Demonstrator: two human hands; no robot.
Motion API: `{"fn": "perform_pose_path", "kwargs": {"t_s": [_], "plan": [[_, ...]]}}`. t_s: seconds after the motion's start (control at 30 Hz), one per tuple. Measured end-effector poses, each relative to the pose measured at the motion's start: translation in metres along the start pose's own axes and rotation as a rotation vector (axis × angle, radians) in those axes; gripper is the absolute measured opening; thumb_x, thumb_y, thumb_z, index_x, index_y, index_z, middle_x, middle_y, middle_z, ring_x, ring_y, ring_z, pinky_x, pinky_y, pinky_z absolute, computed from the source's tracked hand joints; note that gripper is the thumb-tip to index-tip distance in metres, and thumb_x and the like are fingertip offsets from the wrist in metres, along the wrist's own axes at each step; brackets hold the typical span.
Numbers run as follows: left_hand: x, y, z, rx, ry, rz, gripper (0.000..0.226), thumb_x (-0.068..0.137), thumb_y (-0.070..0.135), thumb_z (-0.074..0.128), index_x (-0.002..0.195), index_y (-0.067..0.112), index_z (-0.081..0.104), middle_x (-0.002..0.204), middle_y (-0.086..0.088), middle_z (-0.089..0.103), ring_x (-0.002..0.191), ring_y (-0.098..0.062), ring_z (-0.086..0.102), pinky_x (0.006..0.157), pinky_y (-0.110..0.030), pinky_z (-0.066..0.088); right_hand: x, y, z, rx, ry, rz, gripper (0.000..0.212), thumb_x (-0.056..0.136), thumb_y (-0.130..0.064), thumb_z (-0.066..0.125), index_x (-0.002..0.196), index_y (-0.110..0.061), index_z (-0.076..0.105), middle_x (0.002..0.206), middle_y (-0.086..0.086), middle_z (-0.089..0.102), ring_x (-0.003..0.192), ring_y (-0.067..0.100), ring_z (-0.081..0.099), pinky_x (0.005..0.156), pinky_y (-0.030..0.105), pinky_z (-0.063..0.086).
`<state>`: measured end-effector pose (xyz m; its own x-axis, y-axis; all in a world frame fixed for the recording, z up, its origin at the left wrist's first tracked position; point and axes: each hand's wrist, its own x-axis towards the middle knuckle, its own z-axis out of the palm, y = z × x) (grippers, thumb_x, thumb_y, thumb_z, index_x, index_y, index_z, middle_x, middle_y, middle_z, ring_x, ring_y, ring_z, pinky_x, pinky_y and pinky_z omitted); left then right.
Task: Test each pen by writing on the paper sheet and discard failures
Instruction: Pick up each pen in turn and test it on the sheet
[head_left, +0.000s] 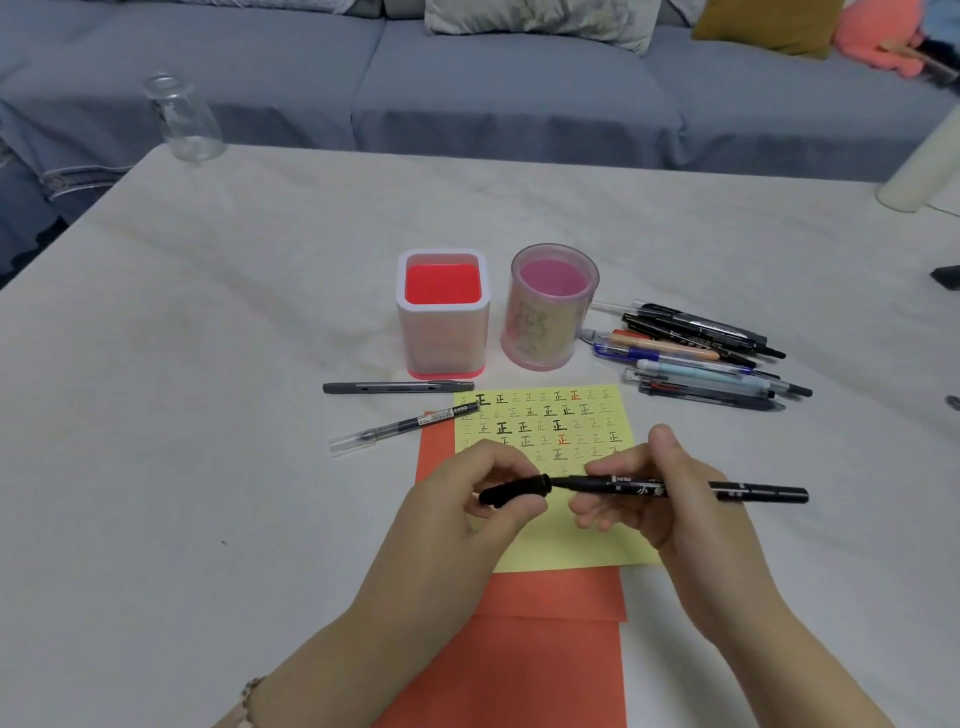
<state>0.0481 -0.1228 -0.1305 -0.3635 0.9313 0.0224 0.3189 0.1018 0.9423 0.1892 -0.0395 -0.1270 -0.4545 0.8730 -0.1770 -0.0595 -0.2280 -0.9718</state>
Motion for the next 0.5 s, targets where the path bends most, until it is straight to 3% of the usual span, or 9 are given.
{"fn": "perform_pose_path", "kwargs": {"t_s": [0.07, 0.17, 0.33, 0.43, 0.5], "plan": [[0.001, 0.002, 0.001, 0.041, -0.059, 0.067, 0.027, 0.084, 0.013, 0.065, 0.078, 0.037, 0.056, 0.085, 0.022, 0.059, 0.080, 0.004, 0.052, 0.071, -0.007, 0.036, -0.001, 0.001, 0.000, -0.101, 0.007, -0.022, 0.043, 0.081, -0.044, 0.043, 0.062, -0.017, 0.070, 0.047, 0.006, 0.057, 0.046, 0.012, 0.052, 0.051, 0.013, 0.043], [0.001, 0.007, 0.005, 0.106, -0.163, 0.129, 0.020, 0.092, 0.022, 0.054, 0.084, 0.038, 0.046, 0.079, 0.017, 0.054, 0.078, 0.004, 0.048, 0.067, -0.009, 0.034, -0.001, -0.001, 0.001, -0.132, 0.048, -0.058, 0.031, 0.076, -0.039, 0.050, 0.054, -0.017, 0.053, 0.039, 0.001, 0.044, 0.038, 0.008, 0.037, 0.041, 0.011, 0.032], [0.015, 0.018, 0.019, 0.032, -0.279, 0.098, 0.020, 0.093, 0.024, 0.052, 0.078, 0.028, 0.039, 0.058, 0.016, 0.047, 0.053, -0.004, 0.038, 0.052, -0.018, 0.029, 0.006, -0.007, -0.006, -0.105, 0.059, -0.123, 0.031, 0.076, -0.025, 0.053, 0.048, -0.013, 0.045, 0.035, 0.003, 0.046, 0.034, 0.010, 0.038, 0.040, 0.013, 0.033], [0.025, 0.024, 0.028, -0.318, -0.425, -0.143, 0.021, 0.084, 0.021, 0.057, 0.074, 0.017, 0.038, 0.045, 0.013, 0.043, 0.044, -0.004, 0.032, 0.045, -0.018, 0.028, 0.007, -0.014, -0.015, -0.153, 0.007, -0.173, 0.030, 0.073, -0.020, 0.057, 0.045, -0.015, 0.048, 0.034, 0.006, 0.049, 0.031, 0.010, 0.040, 0.039, 0.013, 0.034], [0.032, 0.025, 0.028, -0.643, -0.640, -0.405, 0.020, 0.080, 0.022, 0.053, 0.073, 0.015, 0.036, 0.045, 0.010, 0.036, 0.038, -0.002, 0.025, 0.037, -0.012, 0.023, 0.006, -0.020, -0.021, -0.184, -0.053, -0.186, 0.029, 0.066, -0.028, 0.063, 0.044, -0.014, 0.050, 0.034, 0.007, 0.050, 0.030, 0.011, 0.041, 0.039, 0.012, 0.034]]}}
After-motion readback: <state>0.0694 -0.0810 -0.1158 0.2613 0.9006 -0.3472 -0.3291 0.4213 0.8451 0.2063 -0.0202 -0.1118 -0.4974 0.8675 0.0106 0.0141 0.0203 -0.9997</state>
